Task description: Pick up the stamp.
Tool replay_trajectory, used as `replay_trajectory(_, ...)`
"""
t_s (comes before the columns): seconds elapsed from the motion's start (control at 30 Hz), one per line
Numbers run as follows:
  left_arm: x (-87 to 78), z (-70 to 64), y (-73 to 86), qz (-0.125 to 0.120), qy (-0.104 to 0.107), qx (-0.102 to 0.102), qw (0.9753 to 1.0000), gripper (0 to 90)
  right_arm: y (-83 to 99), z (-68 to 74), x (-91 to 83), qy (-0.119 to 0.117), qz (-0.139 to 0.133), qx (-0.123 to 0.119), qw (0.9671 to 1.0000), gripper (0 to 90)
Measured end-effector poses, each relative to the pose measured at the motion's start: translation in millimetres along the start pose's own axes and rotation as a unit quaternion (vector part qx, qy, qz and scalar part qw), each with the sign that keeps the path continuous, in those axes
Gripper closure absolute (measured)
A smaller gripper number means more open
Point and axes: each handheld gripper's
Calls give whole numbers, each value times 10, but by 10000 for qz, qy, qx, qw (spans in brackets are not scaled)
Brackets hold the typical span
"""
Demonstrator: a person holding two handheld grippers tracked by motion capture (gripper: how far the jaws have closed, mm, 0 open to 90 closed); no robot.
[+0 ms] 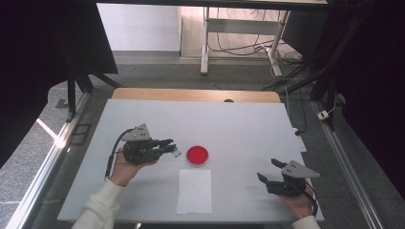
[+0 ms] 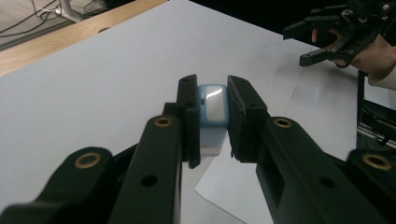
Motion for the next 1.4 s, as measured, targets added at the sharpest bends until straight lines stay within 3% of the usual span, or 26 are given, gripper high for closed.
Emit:
replay_trajectory(1.07,479,-208,-136,198,345,197,9990,757,-23,21,-3,34,-46,-42,10000,227)
replay_trajectory(1.4,658,-229,-111,397,402,193,9982,758,-14,8,-9,18,-56,-17,10000,227)
Point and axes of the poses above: each handheld gripper's, and its own axes: x roughly forward along the jaws, y roughly out of its underside, z roughly to its left, and after that the axes turned 8 degrees about y, right-handed
